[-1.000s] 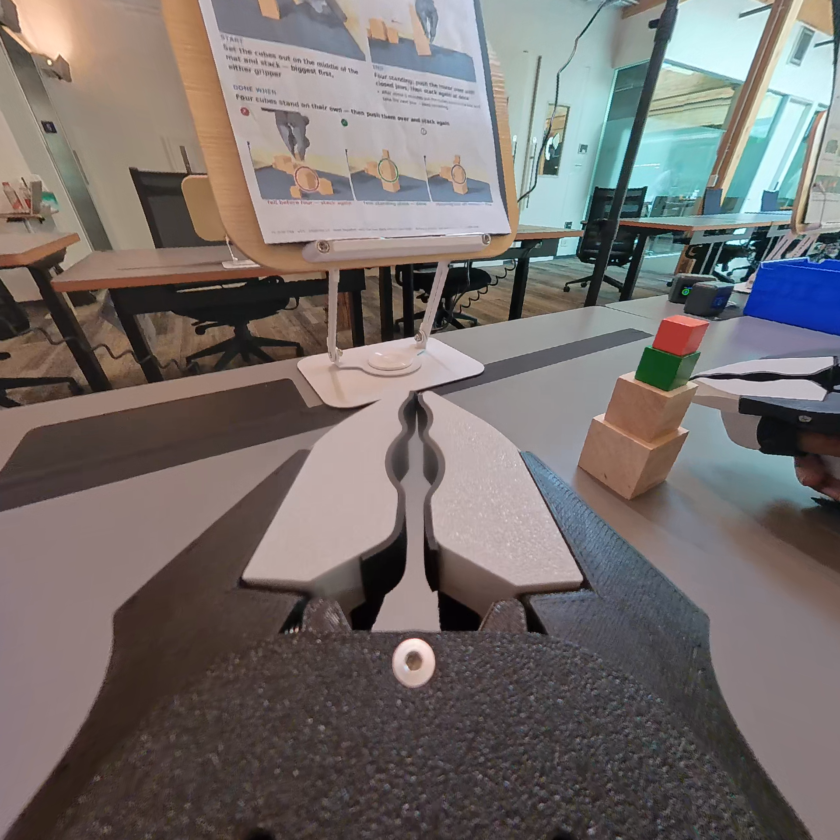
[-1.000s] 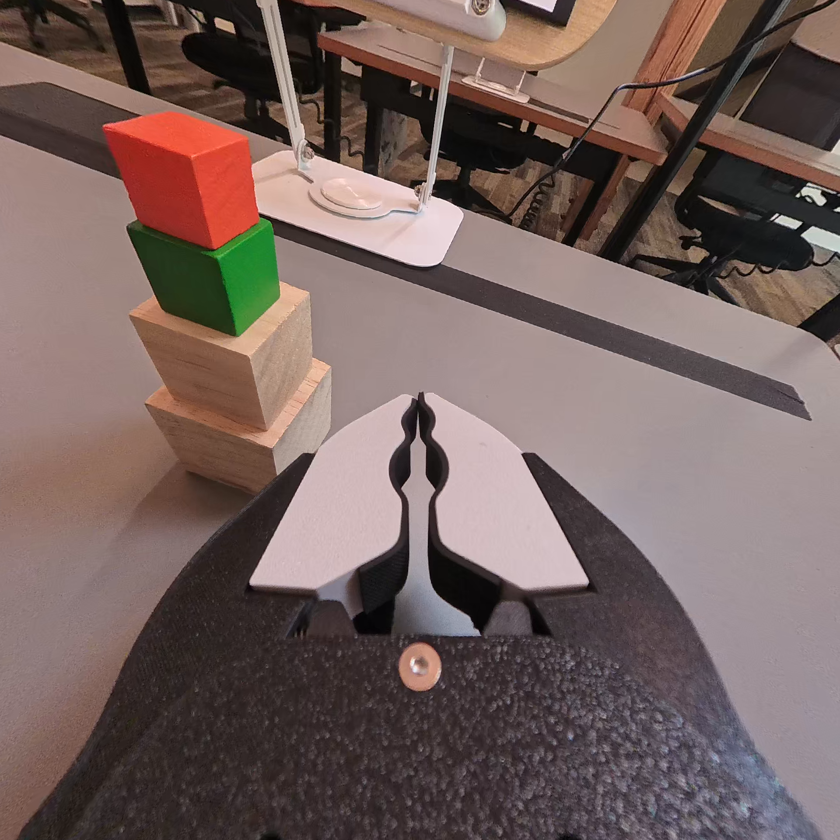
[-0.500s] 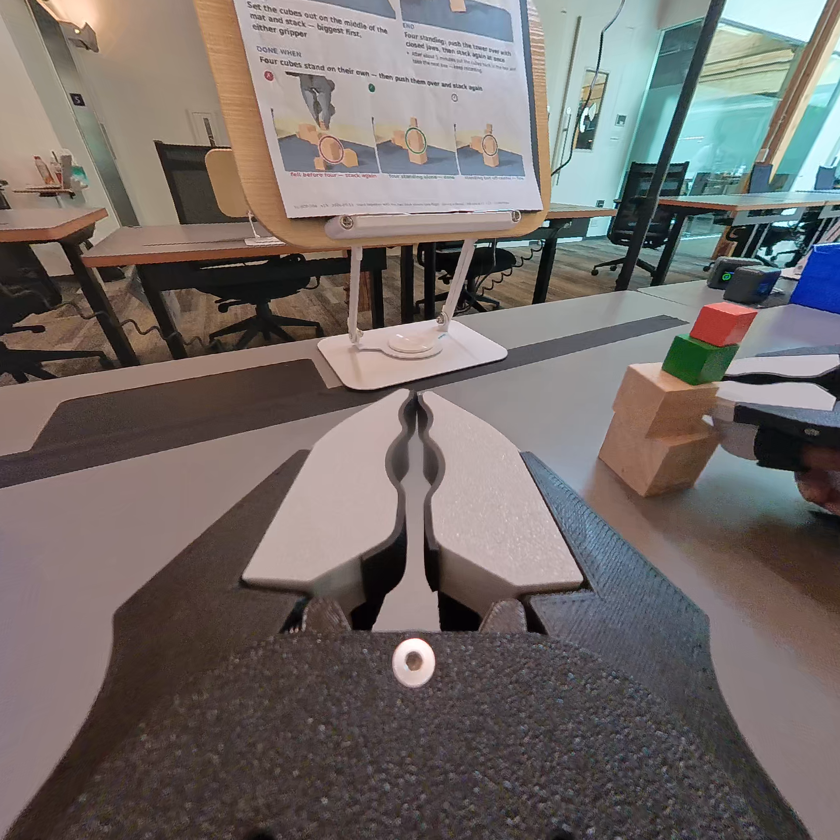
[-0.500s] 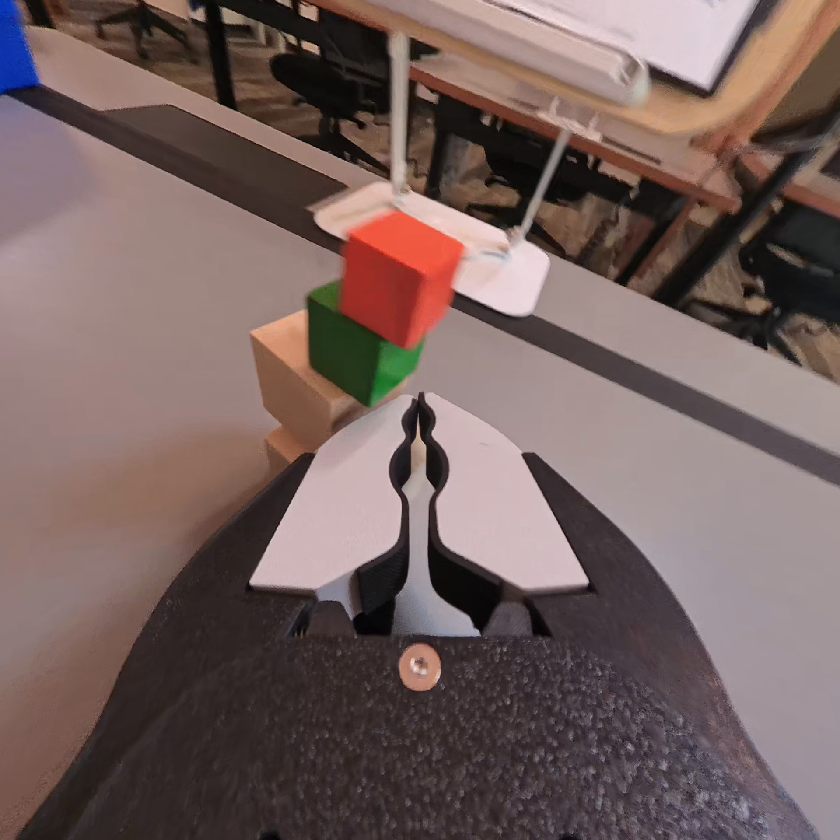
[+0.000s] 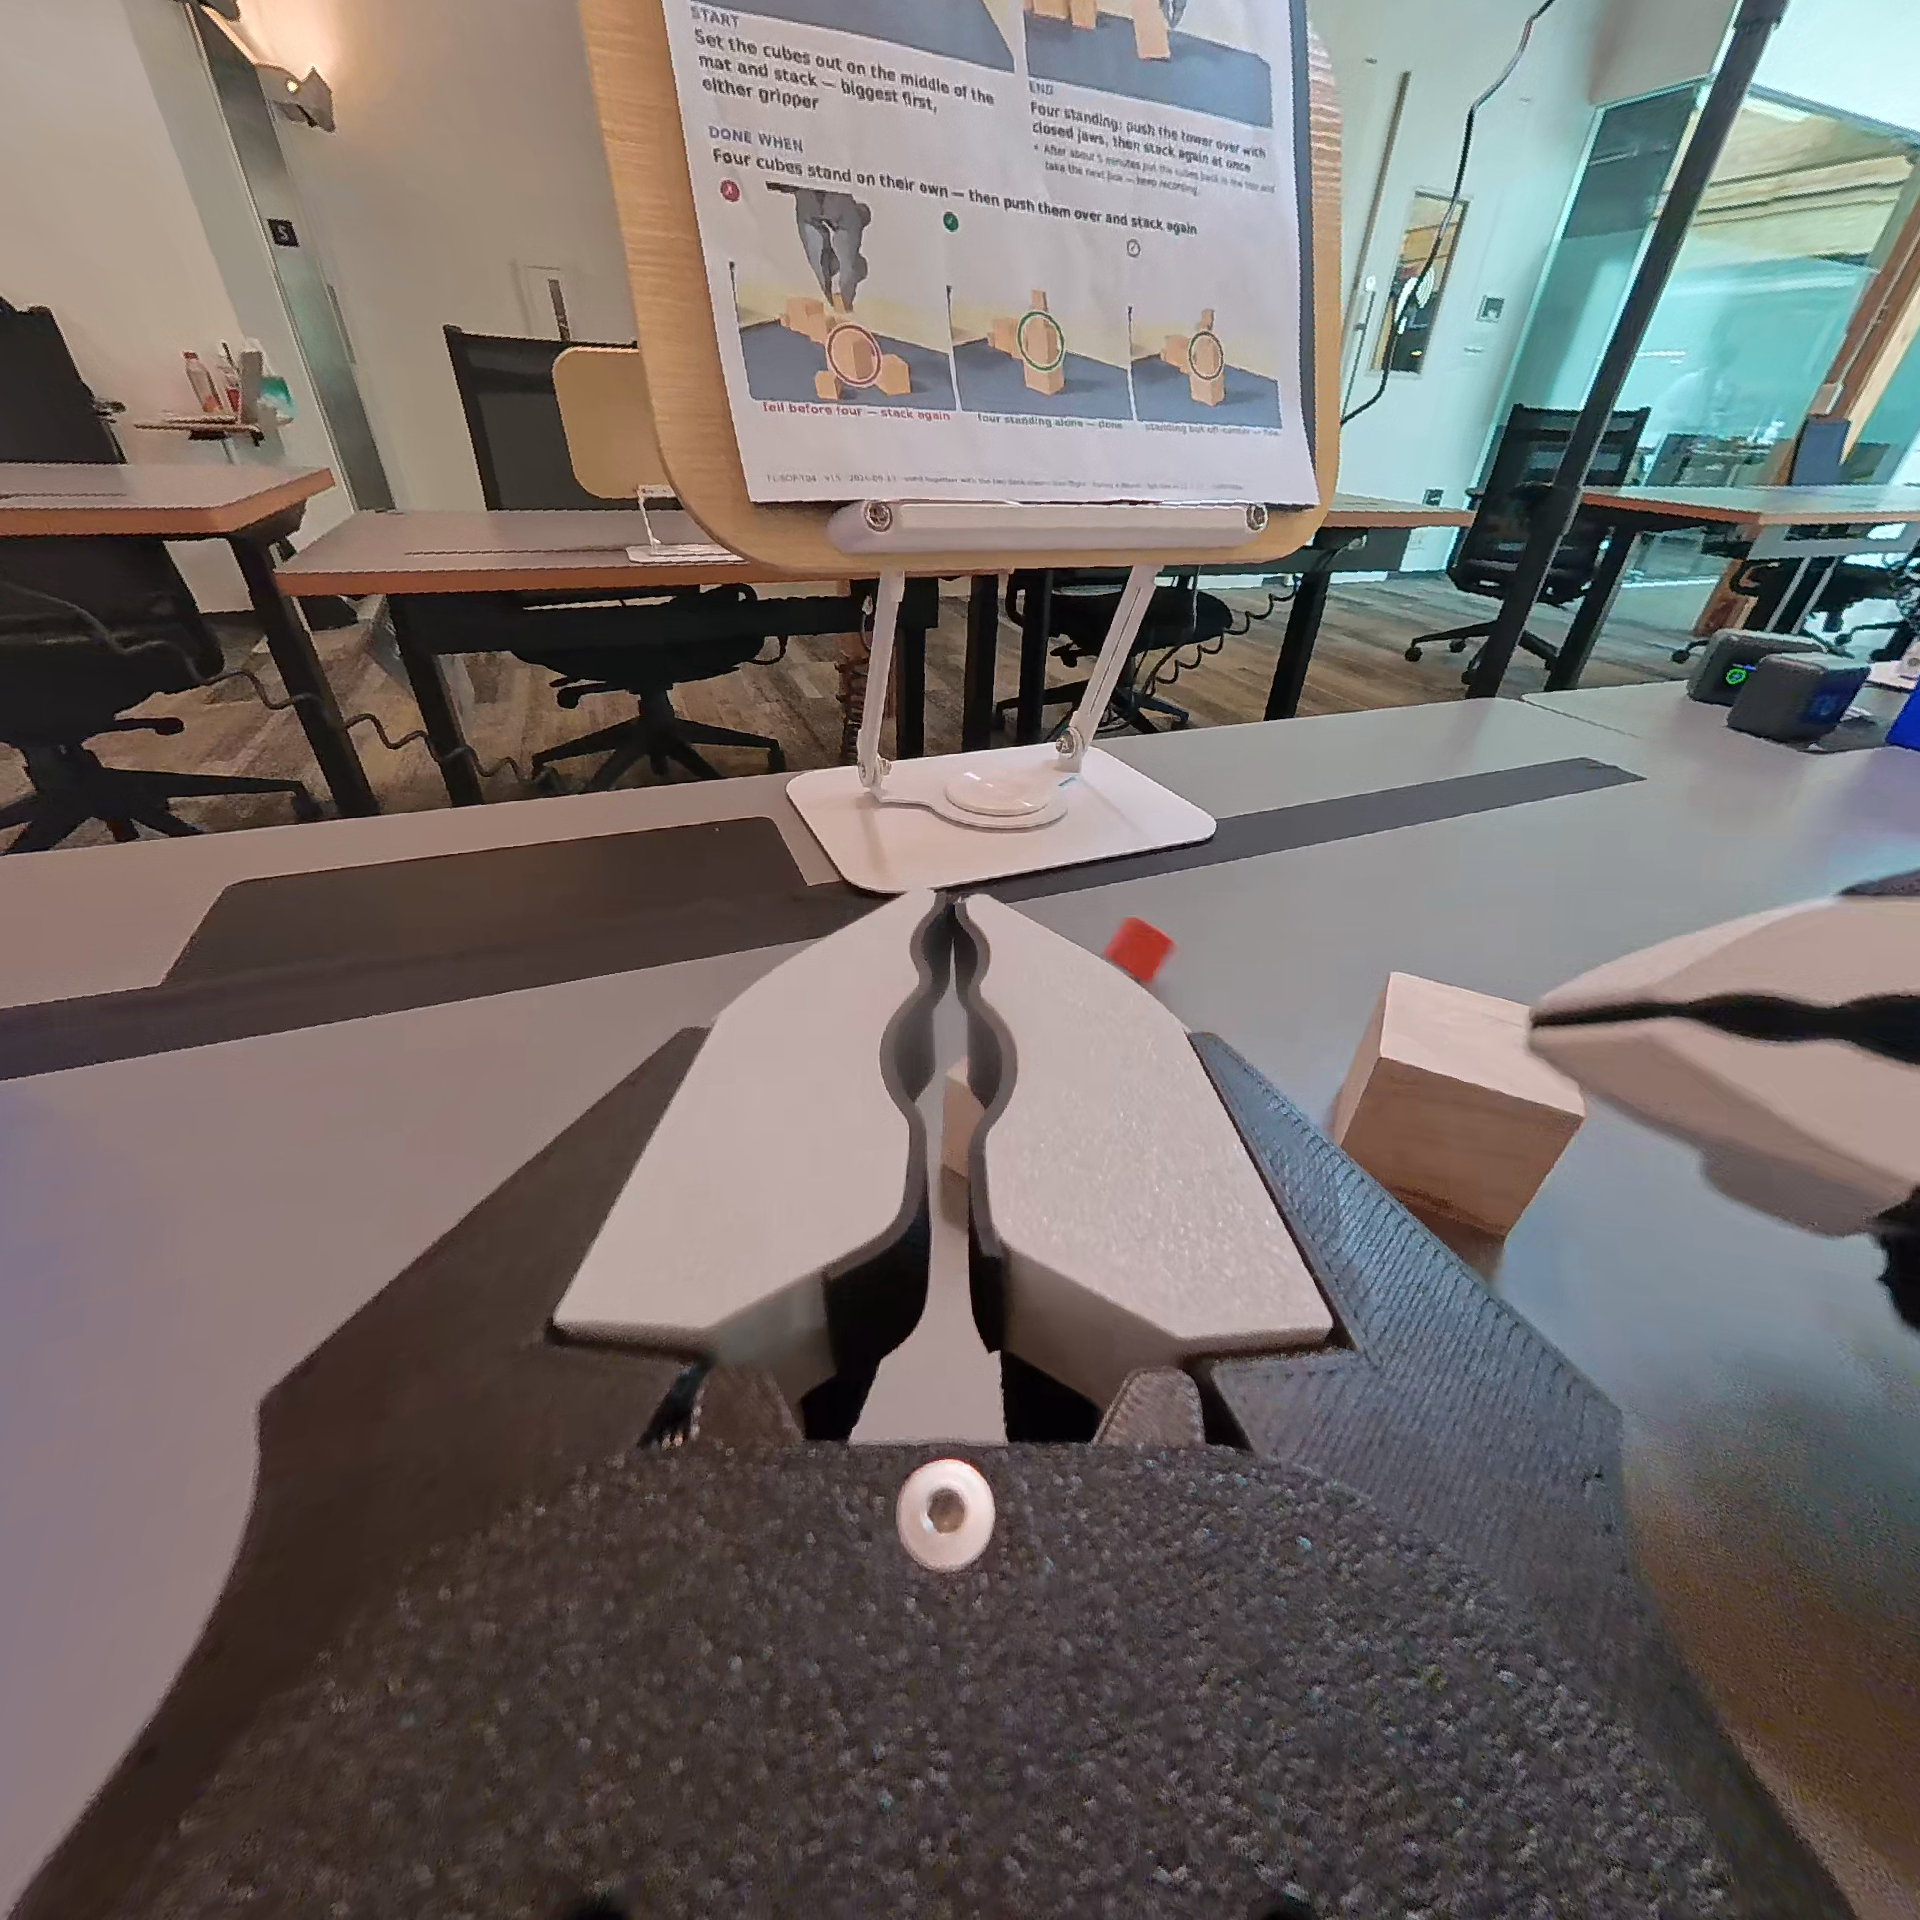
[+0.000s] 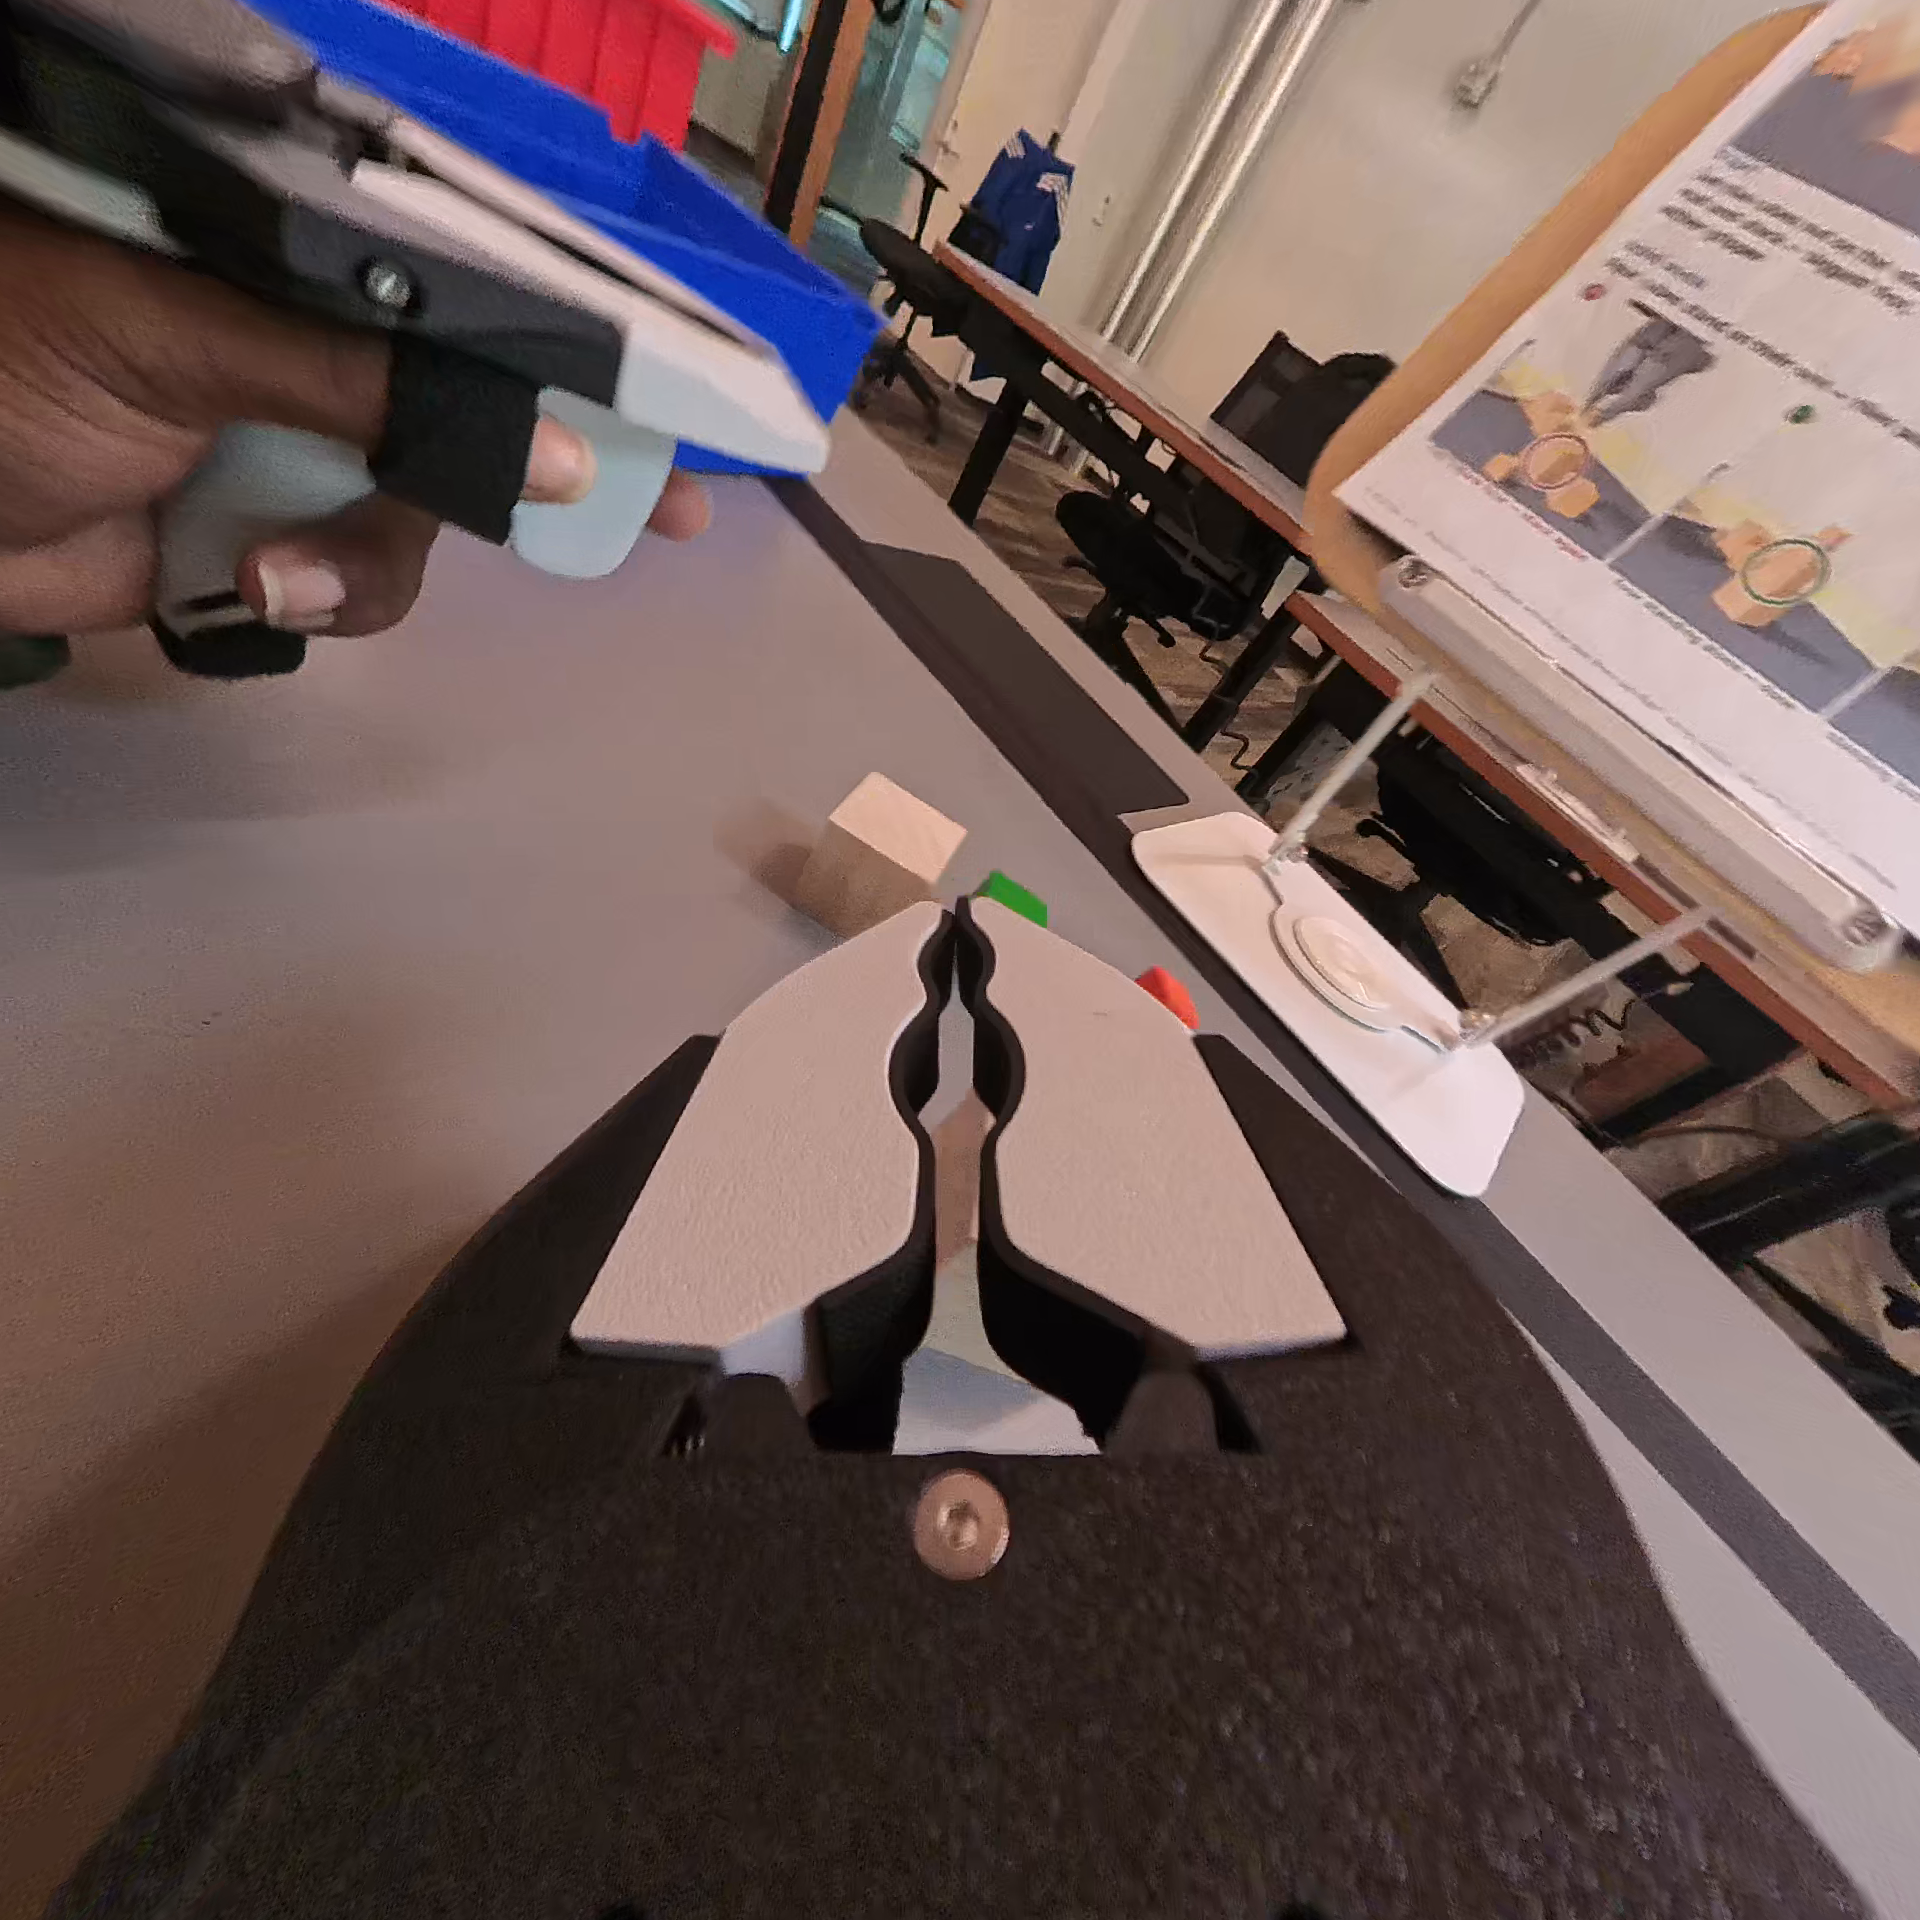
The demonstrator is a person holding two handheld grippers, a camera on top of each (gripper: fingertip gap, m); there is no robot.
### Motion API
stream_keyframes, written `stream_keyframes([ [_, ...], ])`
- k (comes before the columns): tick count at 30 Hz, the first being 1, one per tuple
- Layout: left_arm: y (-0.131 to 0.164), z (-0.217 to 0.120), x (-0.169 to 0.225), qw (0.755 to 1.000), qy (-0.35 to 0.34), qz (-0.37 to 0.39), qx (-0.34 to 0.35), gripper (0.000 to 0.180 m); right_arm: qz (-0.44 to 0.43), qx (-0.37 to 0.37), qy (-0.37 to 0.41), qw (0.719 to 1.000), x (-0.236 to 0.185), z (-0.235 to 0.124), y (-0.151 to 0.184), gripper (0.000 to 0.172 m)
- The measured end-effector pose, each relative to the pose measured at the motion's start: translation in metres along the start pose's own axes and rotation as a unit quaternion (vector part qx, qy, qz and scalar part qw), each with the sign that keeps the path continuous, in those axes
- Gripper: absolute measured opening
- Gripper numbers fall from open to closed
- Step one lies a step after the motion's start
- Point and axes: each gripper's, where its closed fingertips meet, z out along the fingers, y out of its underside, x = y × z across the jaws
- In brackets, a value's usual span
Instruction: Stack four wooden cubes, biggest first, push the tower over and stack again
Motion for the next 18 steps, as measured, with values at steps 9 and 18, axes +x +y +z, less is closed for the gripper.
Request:
stream_keyframes([
  [9, 0.008, 0.003, 0.002, 1.000, 0.008, -0.003, -0.016, 0.000, 0.170, 0.019, 0.114, 0.979, 0.114, -0.084, 0.004, 0.003],
  [18, 0.028, 0.011, 0.007, 0.998, 0.021, 0.006, -0.051, 0.000, 0.244, 0.017, 0.273, 0.931, 0.190, -0.158, 0.074, 0.000],
])
